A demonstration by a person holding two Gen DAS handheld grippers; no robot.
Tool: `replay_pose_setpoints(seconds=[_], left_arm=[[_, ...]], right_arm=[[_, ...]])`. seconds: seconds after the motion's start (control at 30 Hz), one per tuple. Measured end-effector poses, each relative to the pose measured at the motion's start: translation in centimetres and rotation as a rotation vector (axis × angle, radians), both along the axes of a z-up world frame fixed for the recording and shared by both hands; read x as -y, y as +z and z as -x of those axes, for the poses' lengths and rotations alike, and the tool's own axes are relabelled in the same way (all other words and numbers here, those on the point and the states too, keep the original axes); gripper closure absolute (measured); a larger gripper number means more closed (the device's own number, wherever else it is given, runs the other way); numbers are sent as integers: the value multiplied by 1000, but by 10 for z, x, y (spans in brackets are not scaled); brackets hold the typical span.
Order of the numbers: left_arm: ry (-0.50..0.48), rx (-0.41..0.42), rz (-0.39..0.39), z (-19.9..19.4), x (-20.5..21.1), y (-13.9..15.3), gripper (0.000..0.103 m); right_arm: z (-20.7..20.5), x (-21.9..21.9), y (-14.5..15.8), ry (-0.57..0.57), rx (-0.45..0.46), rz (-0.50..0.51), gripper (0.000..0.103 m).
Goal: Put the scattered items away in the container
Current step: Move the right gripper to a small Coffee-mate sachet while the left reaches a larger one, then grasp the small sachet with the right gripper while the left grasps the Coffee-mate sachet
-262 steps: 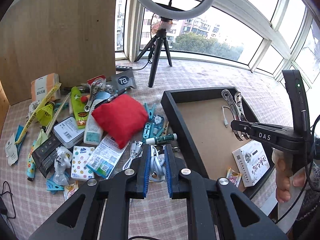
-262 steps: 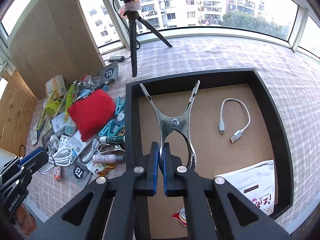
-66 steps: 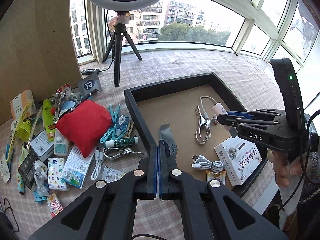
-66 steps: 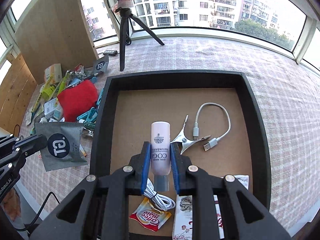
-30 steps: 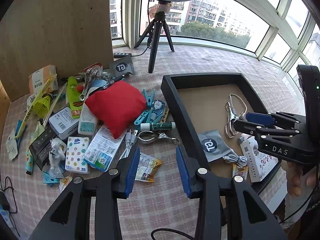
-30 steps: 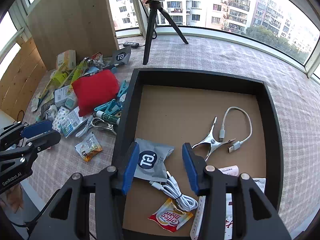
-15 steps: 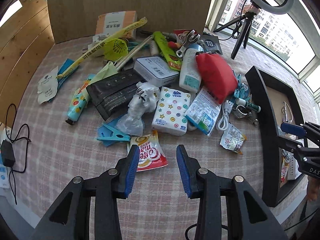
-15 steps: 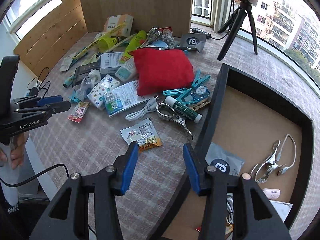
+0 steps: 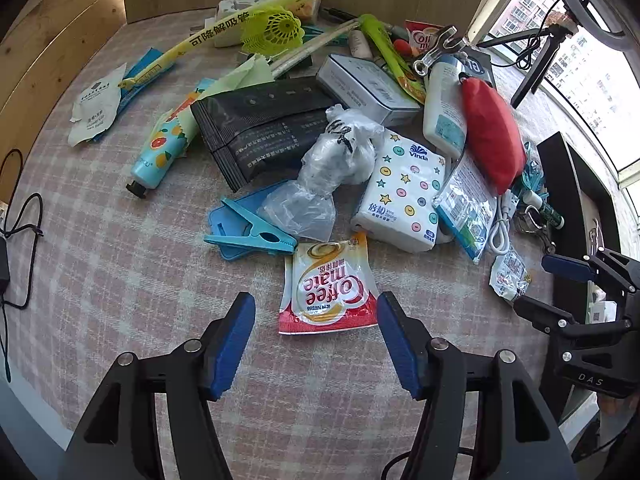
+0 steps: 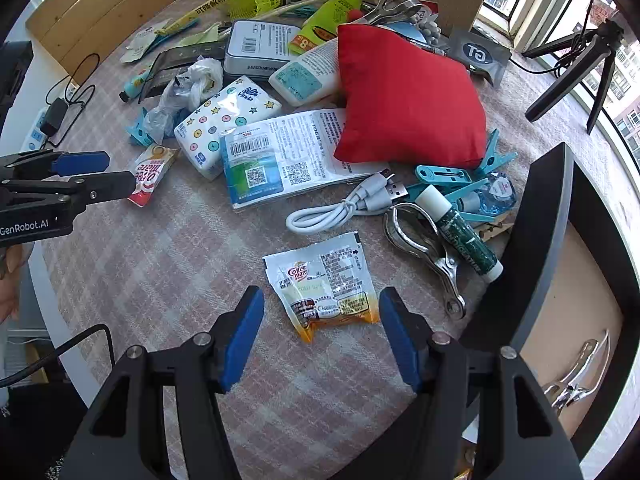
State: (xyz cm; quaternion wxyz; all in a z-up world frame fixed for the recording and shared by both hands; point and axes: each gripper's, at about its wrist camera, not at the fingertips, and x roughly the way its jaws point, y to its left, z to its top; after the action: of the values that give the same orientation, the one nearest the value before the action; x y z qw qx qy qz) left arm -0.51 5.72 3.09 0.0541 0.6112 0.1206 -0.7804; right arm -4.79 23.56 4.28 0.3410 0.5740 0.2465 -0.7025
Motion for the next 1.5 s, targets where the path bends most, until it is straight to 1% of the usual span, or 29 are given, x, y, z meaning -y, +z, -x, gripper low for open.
replay_pose_setpoints(seconds=[0.13,0.2,0.27,0.37,0.4,0.43,0.53,0.7,0.73,0.77,0.8,0.83,0.87,0.9,0.93,0.97,1.07,1.1,1.17,1.23,1.3,1.43,1.5], left_arm=[[3,60,-15,14,-4,-16,41],[0,83,-2,18,-7,-22,41],[-16,78,22,20,-11,-22,40],[-28,84,33,22,-16,-23,40],[-30,83,36,22,-17,-23,40],[-33,81,39,21,-18,-23,40],[-39,81,55,19,-23,-24,40],[-61,69,79,14,-33,-23,46],[-61,67,87,13,-35,-23,47],[-58,65,89,12,-36,-23,50],[-48,60,88,11,-36,-22,52],[-39,57,86,10,-36,-21,58],[-32,54,86,9,-36,-21,63],[-31,48,85,8,-36,-20,65],[-32,42,81,6,-36,-19,70],[-31,37,77,5,-36,-18,74],[-28,15,68,-1,-36,-15,80],[-25,14,62,-3,-35,-14,81],[-22,10,51,-7,-35,-13,83],[-27,3,51,-12,-35,-11,87],[-26,-4,43,-16,-34,-8,89],[-22,-23,52,-25,-33,-1,92],[-16,-27,41,-30,-31,4,93]], right_arm=[[6,3,-7,-1,13,-17,43],[11,3,-11,-10,24,-24,42],[15,2,-15,-17,36,-29,42],[21,0,-21,-19,53,-34,42],[23,0,-23,-22,56,-40,41],[24,0,-23,-23,50,-36,37],[25,0,-24,-24,55,-36,34],[13,2,-24,25,37,-65,34],[11,2,-23,31,34,-69,37],[9,2,-23,36,28,-72,39],[7,1,-21,39,24,-70,46],[7,1,-20,37,24,-66,54],[7,0,-19,31,34,-59,57],[7,-1,-18,24,40,-53,62],[7,-2,-17,20,42,-48,65],[7,-3,-17,15,40,-47,66],[7,-7,-15,-1,51,-28,74],[8,-9,-14,-9,63,-17,80],[8,-13,-12,-23,84,3,86],[6,-15,-9,-23,79,7,95],[5,-18,-8,-31,70,9,95],[9,-29,-5,-65,84,26,95],[12,-38,0,-92,87,43,95]])
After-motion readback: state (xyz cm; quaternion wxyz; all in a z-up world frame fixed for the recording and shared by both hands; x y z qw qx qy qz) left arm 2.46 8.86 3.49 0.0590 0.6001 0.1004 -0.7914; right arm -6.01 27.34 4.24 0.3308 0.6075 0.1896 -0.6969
